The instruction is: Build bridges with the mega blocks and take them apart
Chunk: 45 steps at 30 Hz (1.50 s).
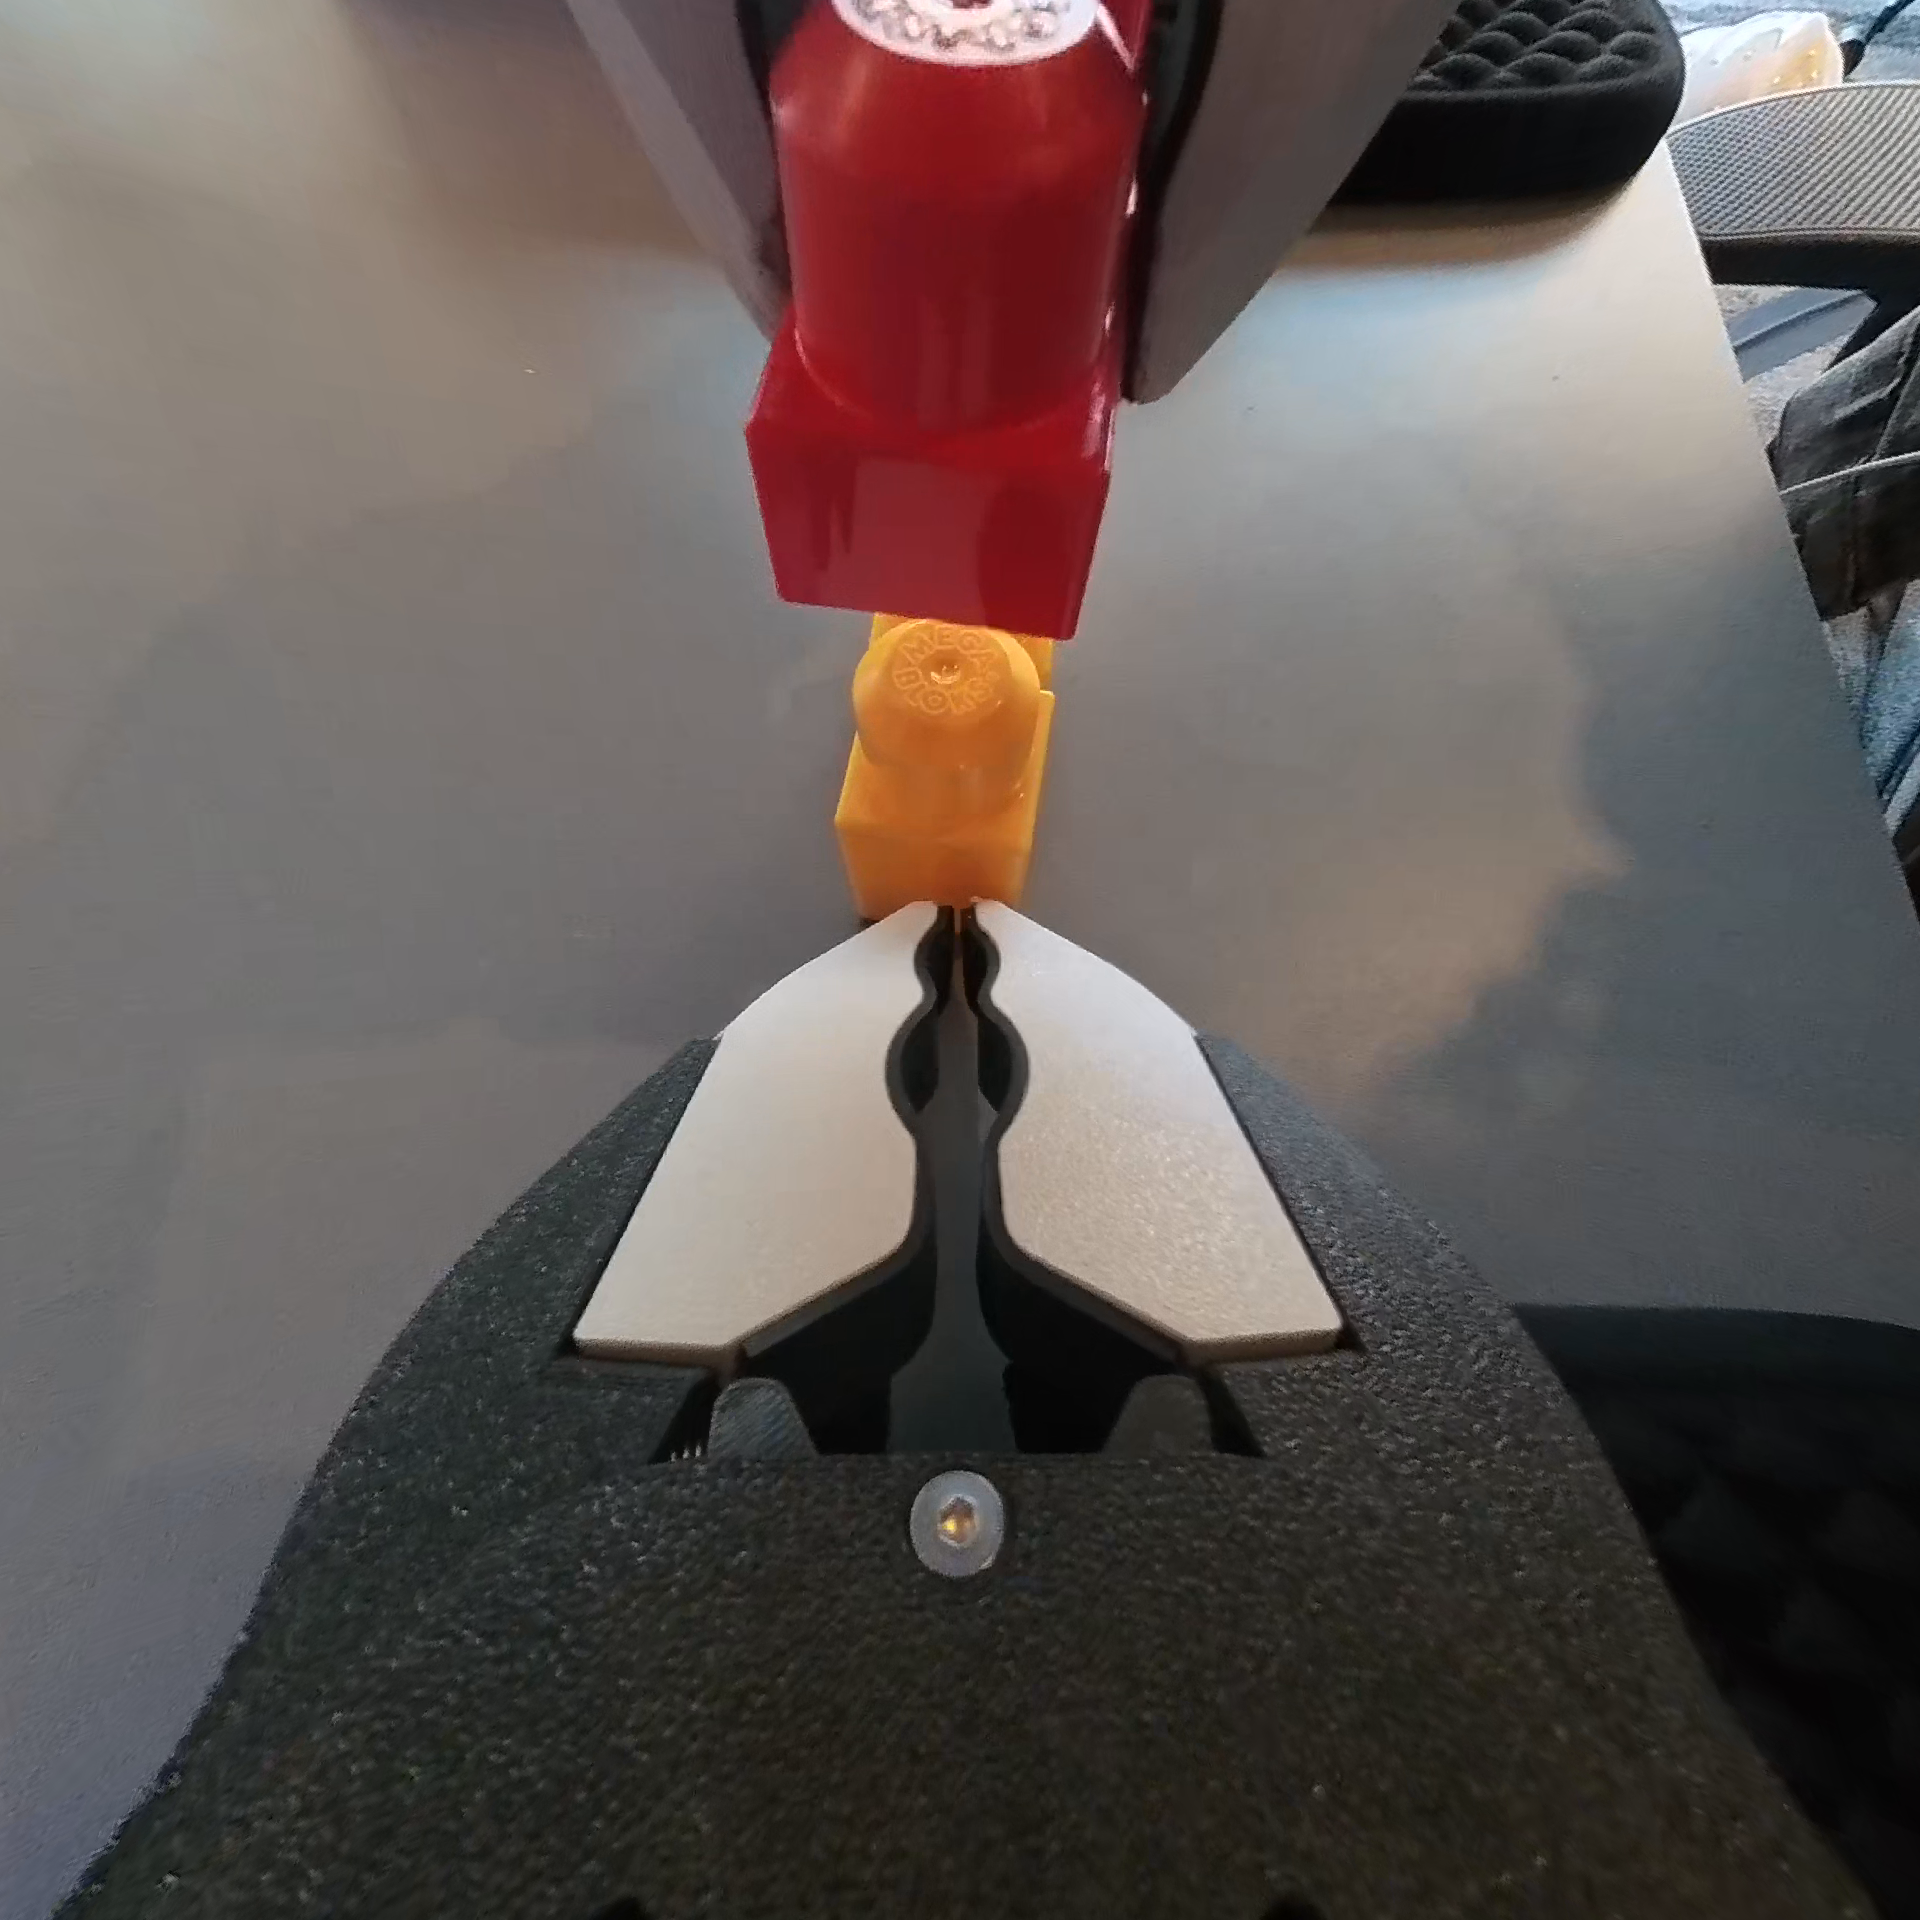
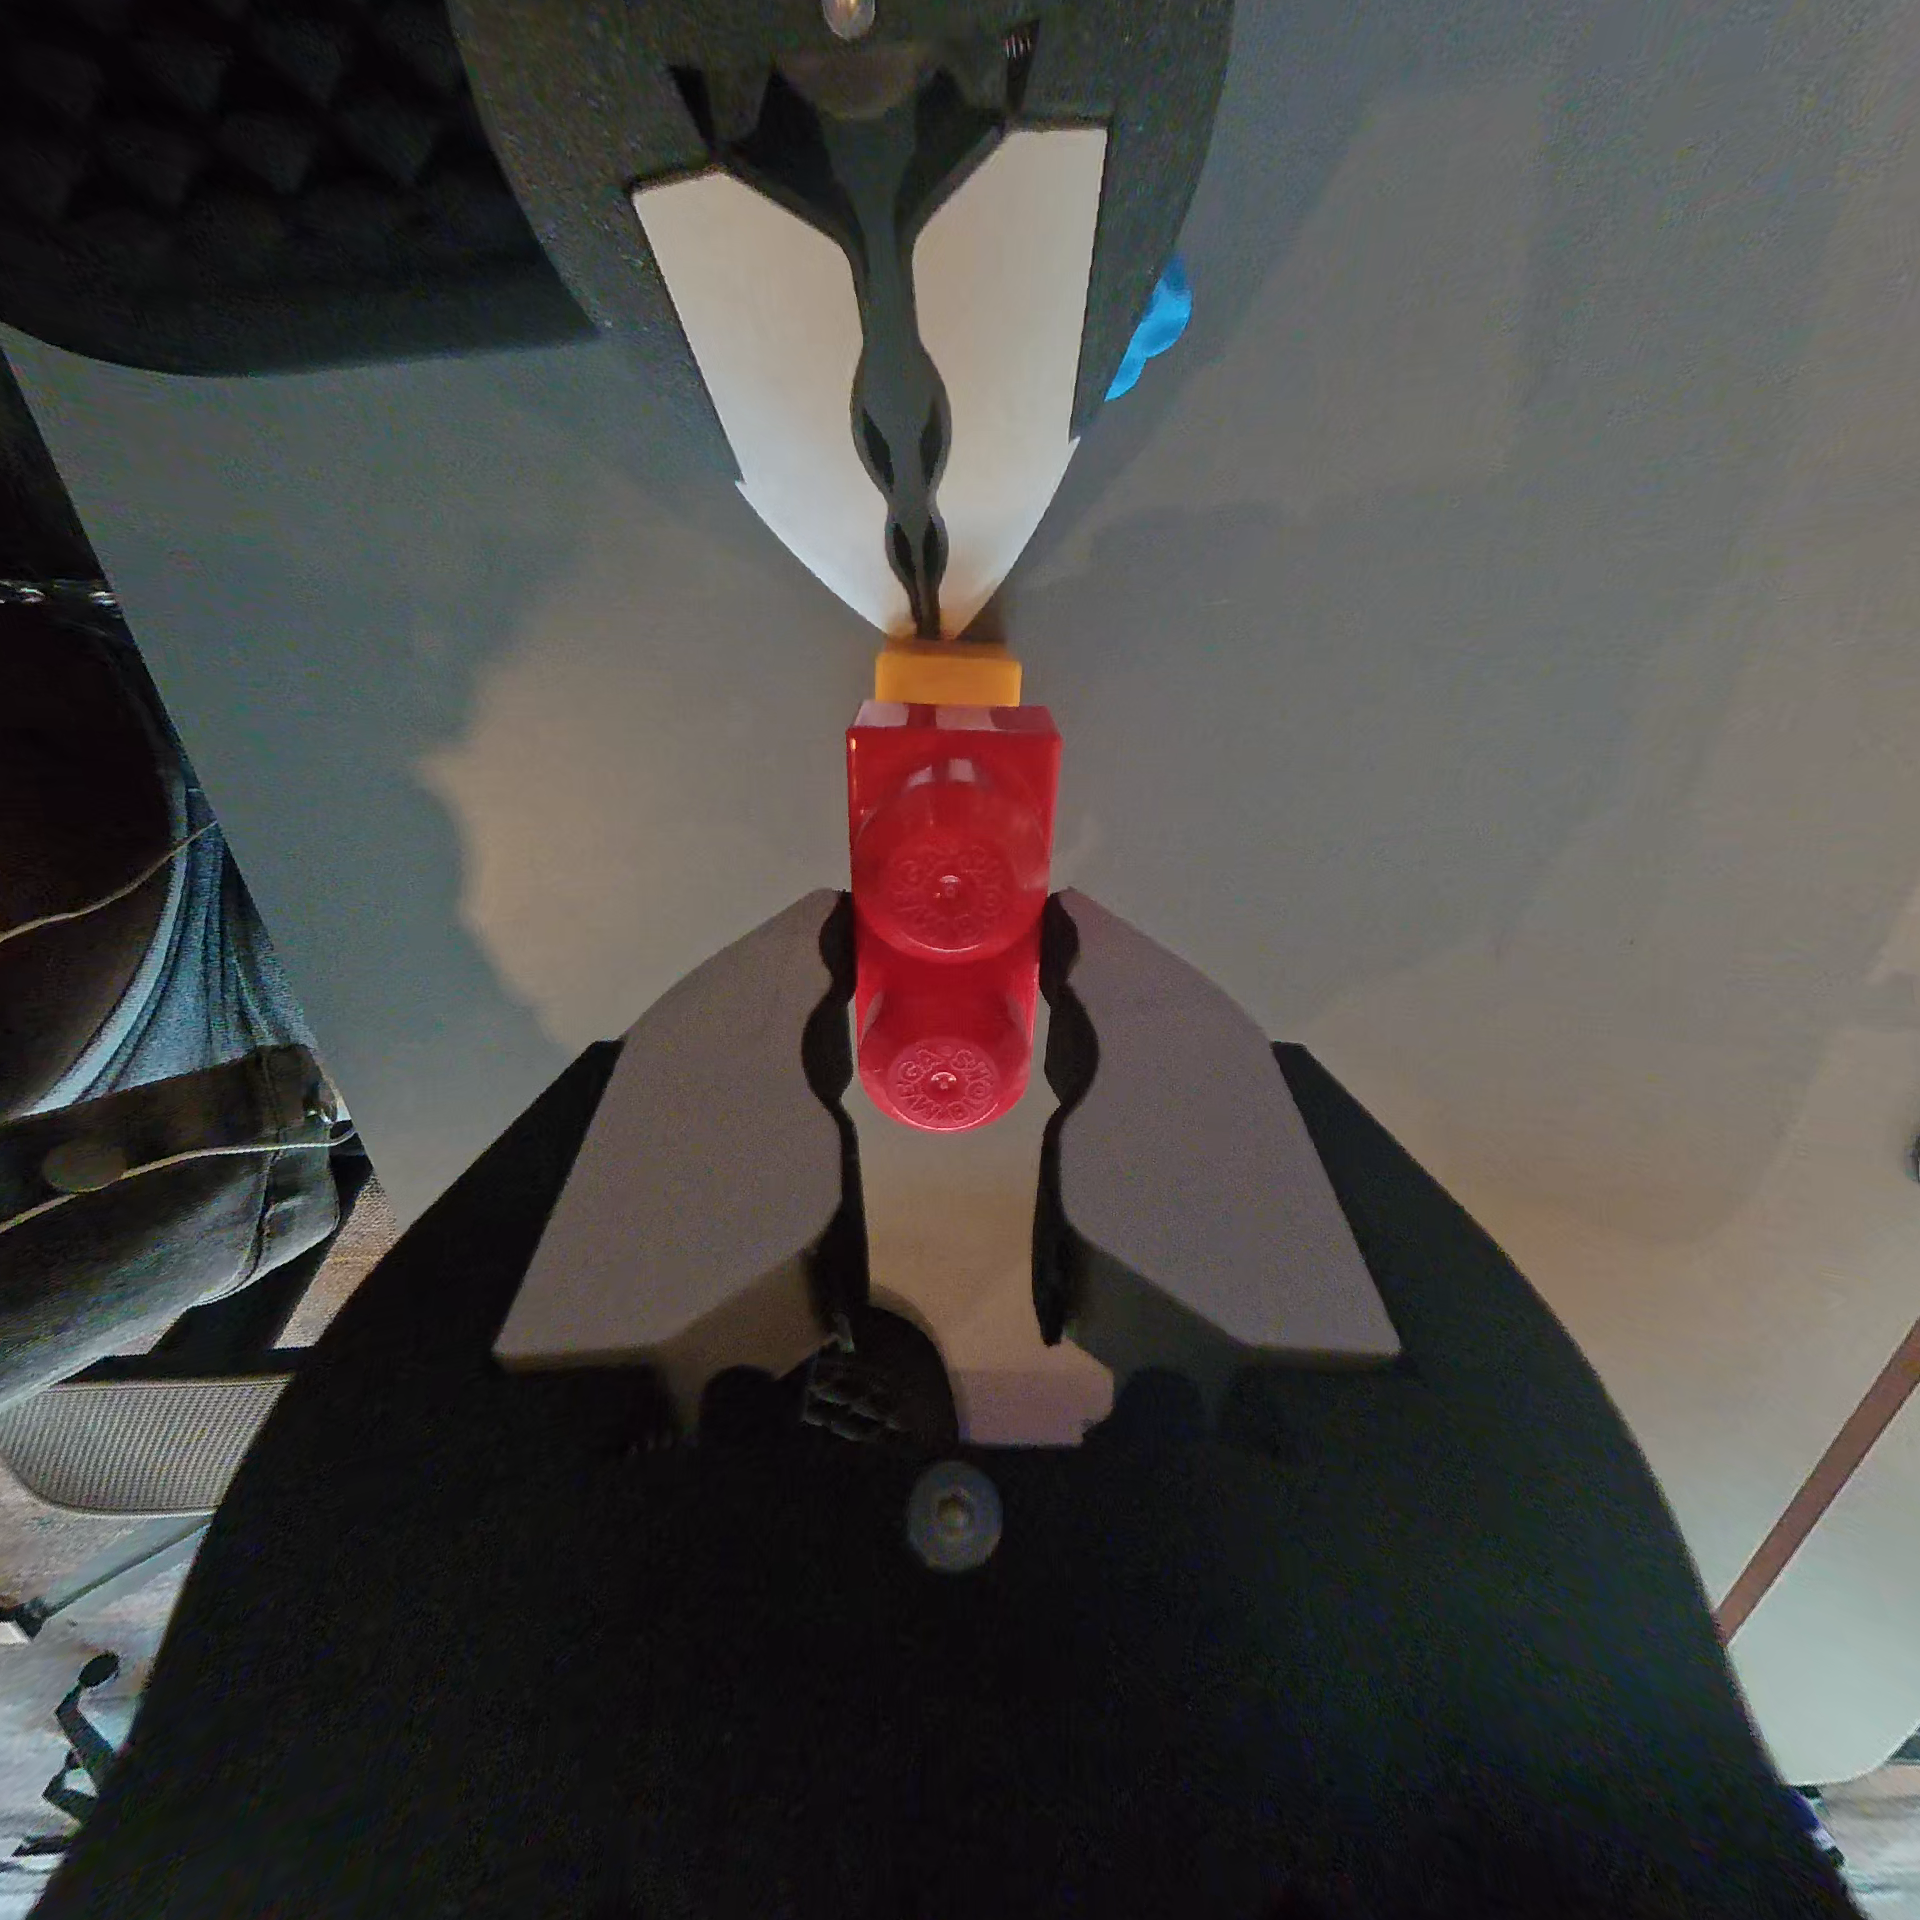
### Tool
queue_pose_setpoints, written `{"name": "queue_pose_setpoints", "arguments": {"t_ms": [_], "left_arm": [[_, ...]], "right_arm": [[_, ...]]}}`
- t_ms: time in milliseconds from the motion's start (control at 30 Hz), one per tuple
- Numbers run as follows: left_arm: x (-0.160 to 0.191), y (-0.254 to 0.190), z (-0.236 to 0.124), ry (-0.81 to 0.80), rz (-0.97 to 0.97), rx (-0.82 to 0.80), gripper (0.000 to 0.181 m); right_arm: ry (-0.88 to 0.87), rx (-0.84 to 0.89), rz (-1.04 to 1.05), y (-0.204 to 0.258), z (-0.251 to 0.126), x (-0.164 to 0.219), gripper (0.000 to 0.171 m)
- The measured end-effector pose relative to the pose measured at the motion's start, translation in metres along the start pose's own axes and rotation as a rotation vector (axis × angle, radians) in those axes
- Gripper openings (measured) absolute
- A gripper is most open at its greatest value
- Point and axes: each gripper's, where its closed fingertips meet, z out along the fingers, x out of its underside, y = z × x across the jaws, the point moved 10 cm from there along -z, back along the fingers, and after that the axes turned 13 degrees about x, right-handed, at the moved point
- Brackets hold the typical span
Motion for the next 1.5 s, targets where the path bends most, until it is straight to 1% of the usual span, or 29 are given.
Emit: {"name": "queue_pose_setpoints", "arguments": {"t_ms": [500, 733, 1000, 1267, 1333, 1400, 1500], "left_arm": [[-0.001, 0.002, 0.001, -0.008, -0.001, 0.002, 0.0], [-0.002, 0.004, 0.001, -0.021, -0.005, 0.001, 0.0], [-0.002, -0.001, -0.01, -0.099, 0.018, -0.005, 0.0], [-0.002, -0.002, -0.011, -0.106, 0.031, -0.005, 0.0], [-0.002, -0.003, -0.012, -0.113, 0.033, -0.002, 0.002], [-0.002, -0.003, -0.012, -0.12, 0.035, 0.007, 0.01], [-0.002, -0.003, -0.012, -0.121, 0.036, 0.014, 0.012]], "right_arm": [[0.033, -0.006, -0.004, 0.001, 0.003, 0.0, 0.033], [0.055, 0.024, -0.018, 0.001, 0.007, -0.001, 0.033], [0.061, 0.029, -0.053, 0.003, 0.015, -0.008, 0.033], [0.072, 0.024, -0.058, 0.005, 0.022, -0.009, 0.034], [0.079, 0.024, -0.062, 0.006, 0.024, -0.009, 0.034], [0.081, 0.022, -0.064, 0.007, 0.025, -0.009, 0.034], [0.081, 0.023, -0.064, 0.007, 0.025, -0.01, 0.033]]}}
